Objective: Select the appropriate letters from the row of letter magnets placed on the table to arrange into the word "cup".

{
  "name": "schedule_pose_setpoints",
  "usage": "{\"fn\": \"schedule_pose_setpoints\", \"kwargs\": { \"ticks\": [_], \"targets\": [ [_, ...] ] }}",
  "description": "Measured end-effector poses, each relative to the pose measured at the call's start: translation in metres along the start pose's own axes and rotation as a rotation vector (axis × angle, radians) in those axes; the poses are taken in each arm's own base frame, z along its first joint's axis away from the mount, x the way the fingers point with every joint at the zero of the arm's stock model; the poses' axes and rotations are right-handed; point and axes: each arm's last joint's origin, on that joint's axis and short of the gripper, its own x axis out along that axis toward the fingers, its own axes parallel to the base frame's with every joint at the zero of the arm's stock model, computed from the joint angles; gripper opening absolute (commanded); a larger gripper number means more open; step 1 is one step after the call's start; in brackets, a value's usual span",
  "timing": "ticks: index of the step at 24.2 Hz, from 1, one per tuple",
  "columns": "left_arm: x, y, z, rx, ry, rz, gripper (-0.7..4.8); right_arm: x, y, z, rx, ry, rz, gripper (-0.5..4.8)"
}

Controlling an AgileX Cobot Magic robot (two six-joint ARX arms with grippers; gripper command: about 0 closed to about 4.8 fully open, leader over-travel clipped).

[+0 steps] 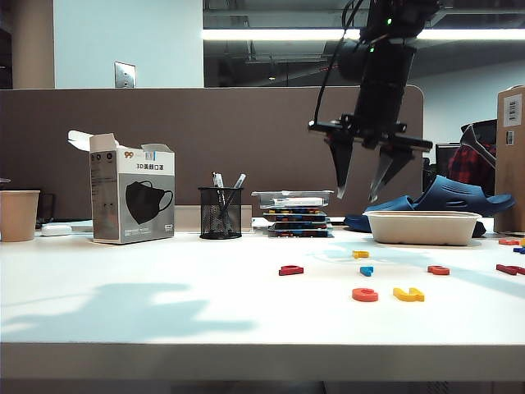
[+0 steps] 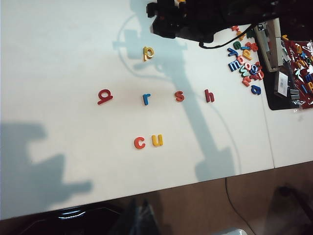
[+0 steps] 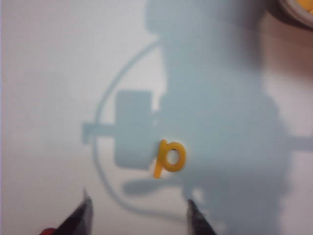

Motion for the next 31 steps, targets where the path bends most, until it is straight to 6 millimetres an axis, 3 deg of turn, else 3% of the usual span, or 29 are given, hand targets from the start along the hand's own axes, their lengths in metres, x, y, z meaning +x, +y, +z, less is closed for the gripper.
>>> {"fn": "schedule_pose_setpoints", "kwargs": {
  "ticks": [4,7,12,31],
  "targets": [
    [0.000,0.000,0.000,0.000,0.000,0.000,-0.05,0.032,-0.004,-0.001,0.011,0.061,-0.048,2.45],
    [0.000,0.000,0.000,0.000,0.000,0.000,-0.05,0.045,-0.006,-0.002,0.013,0.080,-0.069,2.77],
    [0.000,0.000,0.000,0.000,0.000,0.000,-0.05,0.061,-0.008,-0.004,0.014,0.110,-0.085,2.80],
    [0.000,0.000,0.000,0.000,0.000,0.000,-0.05,0.078,-0.001,-0.004,0.104,0.093,-0.093,2.74]
  ]
}}
